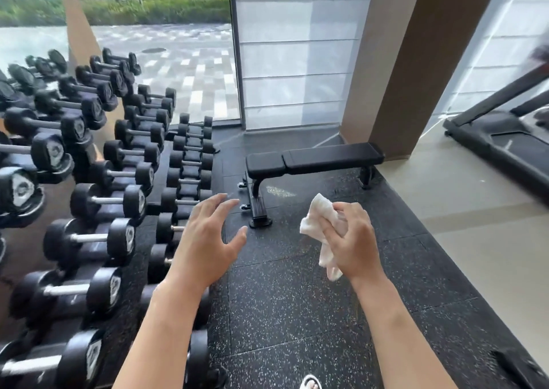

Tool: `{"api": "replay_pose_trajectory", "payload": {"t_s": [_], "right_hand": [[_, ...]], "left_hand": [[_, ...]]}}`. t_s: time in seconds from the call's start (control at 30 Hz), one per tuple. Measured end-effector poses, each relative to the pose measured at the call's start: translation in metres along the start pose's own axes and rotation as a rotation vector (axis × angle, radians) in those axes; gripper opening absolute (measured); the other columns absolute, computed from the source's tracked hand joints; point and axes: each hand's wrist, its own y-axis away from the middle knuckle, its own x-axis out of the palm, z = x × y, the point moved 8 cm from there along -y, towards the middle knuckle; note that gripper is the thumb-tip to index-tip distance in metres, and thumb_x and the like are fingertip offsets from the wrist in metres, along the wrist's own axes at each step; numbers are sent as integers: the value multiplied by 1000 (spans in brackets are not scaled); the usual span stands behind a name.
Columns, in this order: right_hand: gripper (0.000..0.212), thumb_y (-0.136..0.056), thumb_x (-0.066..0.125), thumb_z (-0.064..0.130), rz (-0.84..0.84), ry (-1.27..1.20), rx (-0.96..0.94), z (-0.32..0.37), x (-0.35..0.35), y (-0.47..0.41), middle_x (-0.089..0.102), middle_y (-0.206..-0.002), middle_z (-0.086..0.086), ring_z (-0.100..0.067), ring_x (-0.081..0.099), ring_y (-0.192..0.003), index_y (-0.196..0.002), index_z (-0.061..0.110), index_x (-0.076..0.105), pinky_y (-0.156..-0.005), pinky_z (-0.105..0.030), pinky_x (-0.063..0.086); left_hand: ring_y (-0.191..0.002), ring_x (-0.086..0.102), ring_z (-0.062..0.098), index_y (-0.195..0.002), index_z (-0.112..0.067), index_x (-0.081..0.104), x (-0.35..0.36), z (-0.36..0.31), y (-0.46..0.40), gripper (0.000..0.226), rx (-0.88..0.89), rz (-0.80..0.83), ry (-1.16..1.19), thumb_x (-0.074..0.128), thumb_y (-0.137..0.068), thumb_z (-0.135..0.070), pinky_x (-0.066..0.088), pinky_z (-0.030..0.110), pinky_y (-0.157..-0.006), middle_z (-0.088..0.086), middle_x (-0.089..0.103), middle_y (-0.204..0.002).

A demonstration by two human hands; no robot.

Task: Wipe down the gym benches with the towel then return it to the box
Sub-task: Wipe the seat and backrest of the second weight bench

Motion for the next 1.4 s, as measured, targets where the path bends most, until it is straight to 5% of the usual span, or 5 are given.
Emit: {"api": "replay_pose_trajectory", "payload": {"t_s": [0.77, 1.4], "right_hand": [[27, -97, 68, 39, -110, 16, 25, -140, -45, -253, 57, -107, 8, -12, 53, -103, -116, 20, 64, -91, -30, 46], [25, -95, 73, 27, -60, 108, -3, -141, 118, -490, 59, -106, 2, -19, 56, -102, -116, 14, 67, -93, -39, 50]], "left_hand": [[-148, 32, 13, -148, -30, 53, 143, -65, -292, 57, 76, 83, 4, 68, -94, -42, 29, 39, -121, -9, 45, -156], [-147, 33, 15, -147, -31, 52, 177, 86, -530, 57, 53, 85, 49, 66, -94, -45, 31, 39, -120, -8, 46, -154]]}}
